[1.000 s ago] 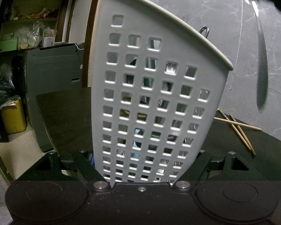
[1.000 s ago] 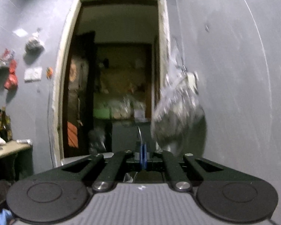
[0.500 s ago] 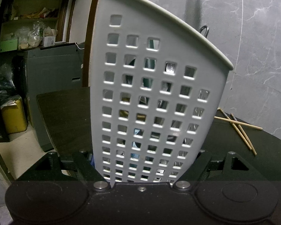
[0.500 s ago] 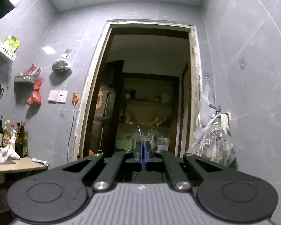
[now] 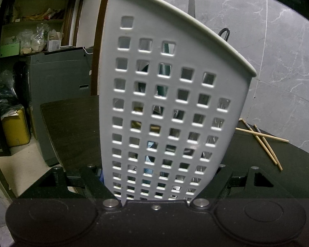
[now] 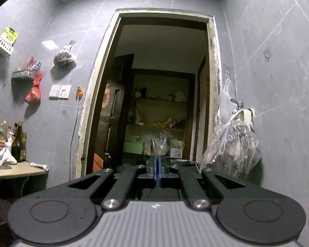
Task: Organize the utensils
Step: 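Raise the right gripper up and away from the basket, then move the right gripper down over the wooden chopsticks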
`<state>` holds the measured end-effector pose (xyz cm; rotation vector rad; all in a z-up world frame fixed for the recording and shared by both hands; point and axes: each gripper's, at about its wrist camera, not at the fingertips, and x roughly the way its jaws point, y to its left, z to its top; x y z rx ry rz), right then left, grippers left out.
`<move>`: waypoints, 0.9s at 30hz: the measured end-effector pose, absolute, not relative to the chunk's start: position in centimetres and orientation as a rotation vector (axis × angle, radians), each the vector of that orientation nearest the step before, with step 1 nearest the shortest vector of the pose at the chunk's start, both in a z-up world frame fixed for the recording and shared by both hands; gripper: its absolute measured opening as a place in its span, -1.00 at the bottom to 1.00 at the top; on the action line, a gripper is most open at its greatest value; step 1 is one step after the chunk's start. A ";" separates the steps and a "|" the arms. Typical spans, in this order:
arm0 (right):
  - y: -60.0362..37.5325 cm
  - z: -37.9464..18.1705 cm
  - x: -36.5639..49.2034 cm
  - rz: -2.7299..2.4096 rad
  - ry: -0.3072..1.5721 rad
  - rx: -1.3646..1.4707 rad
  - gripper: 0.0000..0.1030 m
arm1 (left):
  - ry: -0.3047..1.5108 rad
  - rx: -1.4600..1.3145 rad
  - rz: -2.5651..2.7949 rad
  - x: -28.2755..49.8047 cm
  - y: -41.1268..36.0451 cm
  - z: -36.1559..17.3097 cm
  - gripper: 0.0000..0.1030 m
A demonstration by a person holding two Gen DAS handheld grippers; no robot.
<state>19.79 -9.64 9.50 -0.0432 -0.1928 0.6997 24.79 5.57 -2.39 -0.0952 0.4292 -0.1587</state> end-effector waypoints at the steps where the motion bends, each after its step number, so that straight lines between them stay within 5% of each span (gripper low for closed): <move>1: -9.5 9.1 19.7 0.697 -0.186 -0.051 -0.95 | 0.429 -0.095 -0.159 24.8 5.6 -2.4 0.56; 27: -9.2 4.9 19.8 0.735 0.017 -0.129 -0.92 | 0.430 -0.094 -0.158 24.8 5.5 -2.4 0.57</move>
